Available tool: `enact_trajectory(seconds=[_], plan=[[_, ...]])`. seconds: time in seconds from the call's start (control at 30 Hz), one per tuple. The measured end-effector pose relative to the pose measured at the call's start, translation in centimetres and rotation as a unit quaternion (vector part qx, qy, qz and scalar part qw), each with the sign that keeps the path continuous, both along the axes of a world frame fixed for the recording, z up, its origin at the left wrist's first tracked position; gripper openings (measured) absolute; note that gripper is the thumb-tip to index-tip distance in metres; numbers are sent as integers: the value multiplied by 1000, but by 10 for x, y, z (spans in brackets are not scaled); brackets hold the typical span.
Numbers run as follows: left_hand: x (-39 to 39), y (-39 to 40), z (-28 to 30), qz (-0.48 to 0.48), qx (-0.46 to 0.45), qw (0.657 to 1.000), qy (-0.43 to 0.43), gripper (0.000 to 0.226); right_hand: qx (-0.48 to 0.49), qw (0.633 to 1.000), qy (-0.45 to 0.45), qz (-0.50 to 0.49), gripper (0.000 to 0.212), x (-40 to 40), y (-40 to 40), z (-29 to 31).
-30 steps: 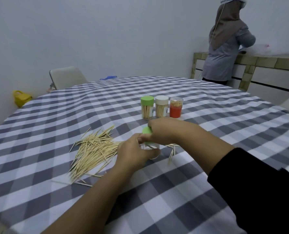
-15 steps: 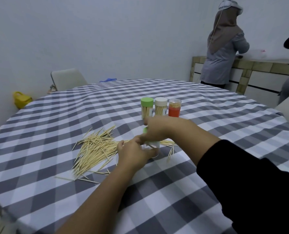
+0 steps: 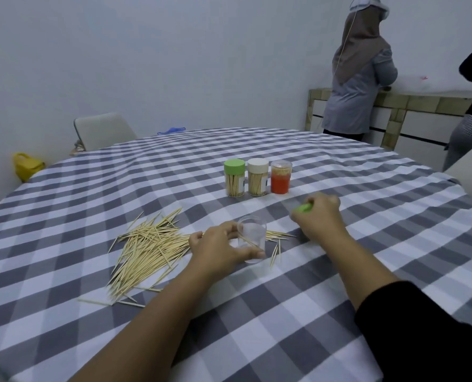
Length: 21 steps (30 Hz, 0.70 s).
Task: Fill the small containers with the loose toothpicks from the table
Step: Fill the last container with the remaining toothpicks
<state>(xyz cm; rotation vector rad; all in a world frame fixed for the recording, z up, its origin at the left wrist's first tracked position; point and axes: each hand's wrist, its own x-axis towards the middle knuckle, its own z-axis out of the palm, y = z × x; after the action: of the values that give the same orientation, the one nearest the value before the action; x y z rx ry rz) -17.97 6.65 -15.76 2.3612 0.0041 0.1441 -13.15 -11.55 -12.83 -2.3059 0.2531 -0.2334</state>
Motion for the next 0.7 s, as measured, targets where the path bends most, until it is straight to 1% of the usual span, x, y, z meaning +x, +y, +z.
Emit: enact_trajectory(seconds=[0.07, 0.13, 0.2, 0.27, 0.3, 0.33, 0.37, 0.43, 0.5, 0.57, 0.63, 0.7], plan=[[2, -5, 0, -6, 4, 1000, 2, 60, 0, 999, 21, -36, 30, 0, -11, -20], [7, -9, 0, -9, 7, 1000, 7, 61, -21, 999, 31, -36, 34, 2, -16, -29], [10, -14, 1, -14, 19, 1000, 11, 64, -49, 999, 7, -23, 43, 1, -16, -30], [14, -15, 1, -20, 33, 999, 10, 65, -38, 997, -55, 29, 49, -7, -13, -24], [15, -14, 0, -23, 39, 999, 9, 65, -7, 994, -83, 77, 51, -12, -11, -21], [16, -13, -1, -24, 46, 999, 5, 65, 23, 988, -92, 126, 56, -19, -8, -18], [19, -12, -3, -26, 56, 998, -3, 65, 32, 982, -81, 166, 61, -26, -5, -16], [23, -11, -5, -29, 85, 996, -25, 68, 7, 979, -45, 201, 67, -29, 4, -18], [27, -12, -6, -25, 106, 993, -39, 67, -2, 979, -35, 200, 63, -24, 10, -25], [30, -15, -7, -30, 110, 992, -51, 69, 19, 981, -55, 184, 60, -21, 11, -27], [32, -22, -10, -39, 101, 993, -47, 85, 34, 987, -86, 133, 53, -19, 9, -24], [35, -32, -12, -49, 123, 991, -26, 101, 54, 989, -113, 73, 54, -18, 4, -19]])
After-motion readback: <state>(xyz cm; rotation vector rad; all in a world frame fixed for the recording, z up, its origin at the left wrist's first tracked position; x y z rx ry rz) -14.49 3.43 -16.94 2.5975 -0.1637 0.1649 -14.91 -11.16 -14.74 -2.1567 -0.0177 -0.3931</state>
